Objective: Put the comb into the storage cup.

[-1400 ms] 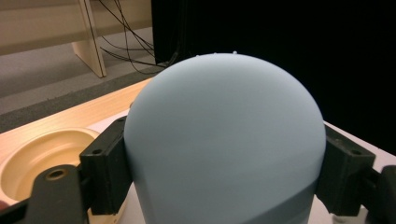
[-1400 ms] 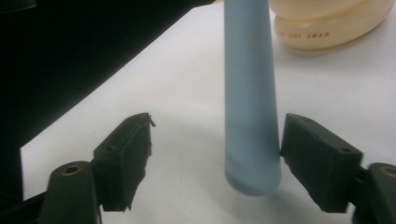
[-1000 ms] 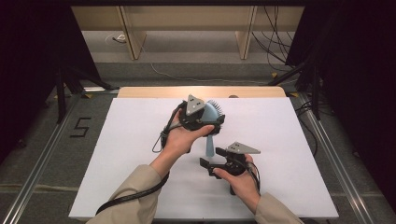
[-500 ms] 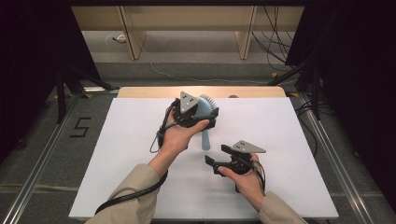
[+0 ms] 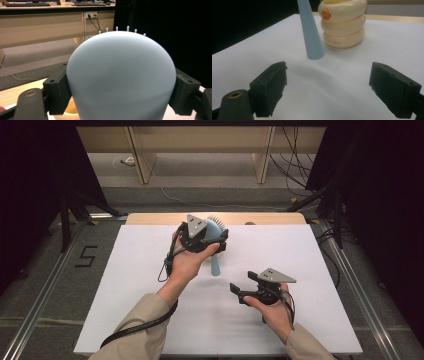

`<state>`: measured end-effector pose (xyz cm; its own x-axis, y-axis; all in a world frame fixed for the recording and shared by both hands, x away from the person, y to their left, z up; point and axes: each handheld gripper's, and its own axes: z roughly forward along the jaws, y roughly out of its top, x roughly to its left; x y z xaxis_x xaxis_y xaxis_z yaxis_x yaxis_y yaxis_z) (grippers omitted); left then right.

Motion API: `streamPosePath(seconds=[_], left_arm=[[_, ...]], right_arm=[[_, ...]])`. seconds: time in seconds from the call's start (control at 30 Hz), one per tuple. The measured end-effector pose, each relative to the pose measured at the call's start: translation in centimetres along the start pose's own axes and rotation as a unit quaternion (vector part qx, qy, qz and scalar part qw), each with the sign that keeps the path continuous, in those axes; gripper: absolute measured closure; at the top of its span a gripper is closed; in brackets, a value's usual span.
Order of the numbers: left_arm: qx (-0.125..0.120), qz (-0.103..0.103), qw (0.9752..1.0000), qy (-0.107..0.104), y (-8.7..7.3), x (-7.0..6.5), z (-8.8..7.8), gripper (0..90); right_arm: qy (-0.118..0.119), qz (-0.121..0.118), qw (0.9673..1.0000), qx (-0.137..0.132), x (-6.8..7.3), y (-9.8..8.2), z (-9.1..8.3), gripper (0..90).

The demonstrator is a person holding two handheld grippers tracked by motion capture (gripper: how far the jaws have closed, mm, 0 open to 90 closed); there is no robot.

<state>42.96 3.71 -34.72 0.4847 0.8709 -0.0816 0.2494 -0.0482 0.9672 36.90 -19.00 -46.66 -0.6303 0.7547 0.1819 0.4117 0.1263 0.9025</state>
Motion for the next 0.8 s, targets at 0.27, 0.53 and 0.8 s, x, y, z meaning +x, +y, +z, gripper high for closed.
streamPosePath(seconds=[0.27, 0.53, 0.8], left_arm=[[0.000, 0.000, 1.0000, 0.002, 0.1, 0.2, 0.1, 19.4], [-0.003, 0.002, 1.0000, 0.005, 0.3, 0.4, 0.1, 19.4], [-0.010, -0.003, 0.9998, 0.014, 0.6, 1.0, -0.1, 19.4]], right_arm=[[-0.007, -0.008, 0.9999, 0.004, -1.1, 0.0, -1.0, 10.7], [-0.018, -0.030, 0.9994, 0.003, -2.0, -0.1, -2.1, 2.2], [-0.027, -0.044, 0.9986, -0.001, -2.7, -0.2, -3.1, 0.5]])
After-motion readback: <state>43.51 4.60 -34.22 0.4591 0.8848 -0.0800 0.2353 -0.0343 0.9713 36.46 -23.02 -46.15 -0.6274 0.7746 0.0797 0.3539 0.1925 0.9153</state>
